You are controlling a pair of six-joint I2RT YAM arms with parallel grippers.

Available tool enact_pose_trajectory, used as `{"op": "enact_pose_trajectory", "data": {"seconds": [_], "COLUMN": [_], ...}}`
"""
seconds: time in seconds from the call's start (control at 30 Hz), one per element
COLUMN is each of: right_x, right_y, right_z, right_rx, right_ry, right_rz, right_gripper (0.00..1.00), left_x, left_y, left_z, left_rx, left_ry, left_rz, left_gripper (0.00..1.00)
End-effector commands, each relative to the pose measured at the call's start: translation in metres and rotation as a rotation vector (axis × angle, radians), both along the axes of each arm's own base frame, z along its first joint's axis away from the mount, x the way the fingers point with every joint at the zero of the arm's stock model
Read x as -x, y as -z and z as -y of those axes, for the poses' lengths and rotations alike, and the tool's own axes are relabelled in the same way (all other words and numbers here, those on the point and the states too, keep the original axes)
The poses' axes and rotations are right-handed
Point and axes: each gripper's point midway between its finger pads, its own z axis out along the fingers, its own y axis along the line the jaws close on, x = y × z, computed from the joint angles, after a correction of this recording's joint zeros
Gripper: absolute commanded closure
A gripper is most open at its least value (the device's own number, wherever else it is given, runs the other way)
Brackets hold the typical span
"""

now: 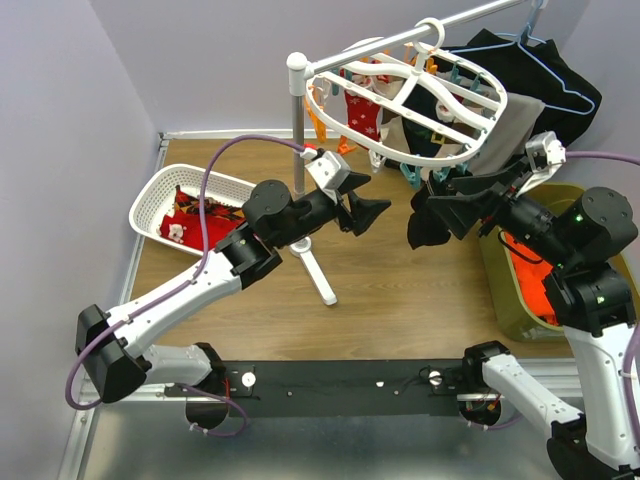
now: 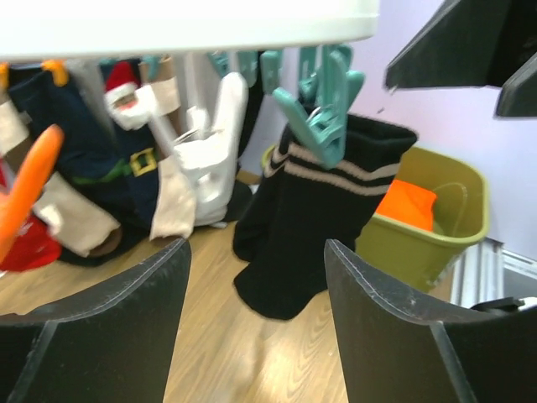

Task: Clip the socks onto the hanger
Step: Open the clamp at the hanger.

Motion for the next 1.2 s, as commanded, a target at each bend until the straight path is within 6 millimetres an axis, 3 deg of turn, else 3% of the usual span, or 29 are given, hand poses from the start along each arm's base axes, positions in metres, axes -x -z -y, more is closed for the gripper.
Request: {"op": "enact_pose_trajectory", "data": {"seconds": [0.0, 0.23, 0.5, 0.8, 1.17], "right_x": [0.009, 0.004, 0.003, -0.01, -0.033], "right_y": [-0.002, -0.001, -0.002, -0.003, -0.013], "right_z": [-0.007, -0.011, -0.018, -0.026, -0.002], "right_rx": [0.012, 0.009, -0.013, -0.034, -0.084], "right_ry": [-0.064, -0.082, -0.123, -0.156, 0.06], "right_rz": [-0.001, -0.031, -0.052, -0.093, -0.089], "right_gripper": [0.21, 0.25, 0.31, 0.31, 0.31], "left_x": [0.008, 0.005, -0.012, -0.006, 0.005], "left_y": [-0.028, -0.031, -0.042, -0.052, -0.051], "left_z": [0.017, 0.041, 0.047, 0.056, 0.071], "left_rx": [0.069, 0.09, 0.134, 0.168, 0.155], "left_ry": [0.099, 0.13, 0.06, 0.069, 0.045], "left_rz": [0.05, 0.056, 0.067, 0.073, 0.093], "left_gripper": [0.28, 0.28, 0.3, 0.34, 0.45]}}
